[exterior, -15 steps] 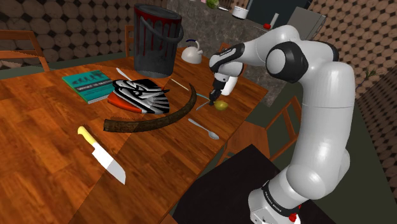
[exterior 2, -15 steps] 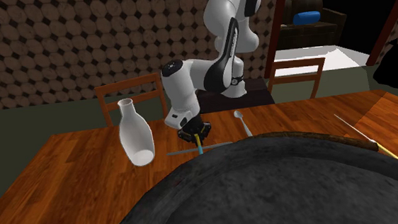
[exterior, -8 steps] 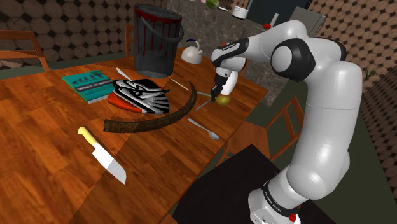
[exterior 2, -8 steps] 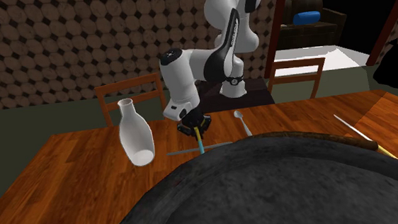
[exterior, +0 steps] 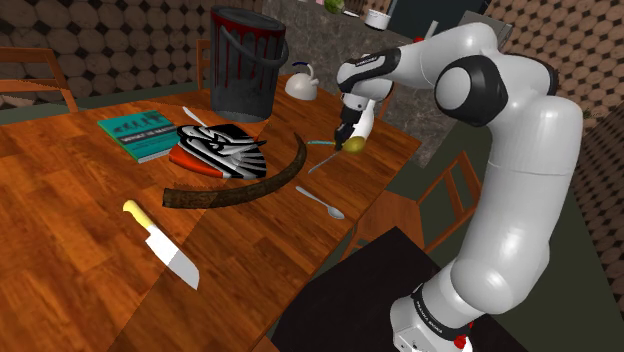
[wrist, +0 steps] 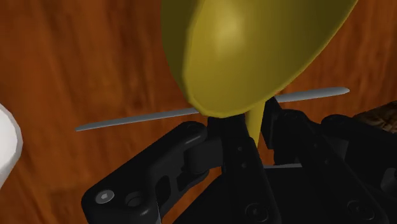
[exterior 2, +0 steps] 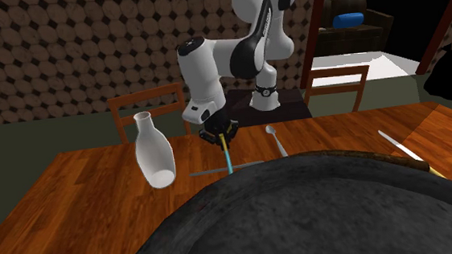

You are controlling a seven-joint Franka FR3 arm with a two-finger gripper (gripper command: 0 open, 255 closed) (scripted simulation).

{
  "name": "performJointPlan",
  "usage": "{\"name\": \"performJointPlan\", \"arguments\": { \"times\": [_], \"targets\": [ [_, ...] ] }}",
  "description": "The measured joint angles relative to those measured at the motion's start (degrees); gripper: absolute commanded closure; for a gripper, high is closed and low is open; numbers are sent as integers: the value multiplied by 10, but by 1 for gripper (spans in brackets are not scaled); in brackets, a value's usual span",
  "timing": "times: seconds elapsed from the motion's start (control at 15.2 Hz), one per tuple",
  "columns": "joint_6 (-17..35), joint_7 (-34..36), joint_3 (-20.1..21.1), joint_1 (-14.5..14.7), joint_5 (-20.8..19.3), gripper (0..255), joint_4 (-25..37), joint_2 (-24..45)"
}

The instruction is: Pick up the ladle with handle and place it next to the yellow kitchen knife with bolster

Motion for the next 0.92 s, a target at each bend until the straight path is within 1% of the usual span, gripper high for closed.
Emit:
{"name": "performJointPlan", "arguments": {
  "times": [0.53, 0.59, 0.92],
  "targets": [
    [-46, 11, -5, 3, -12, 255, 19, -30],
    [-46, 16, -5, 7, -14, 255, 10, -40],
    [-6, 60, 5, 49, -28, 255, -95, -114]
  ]
}}
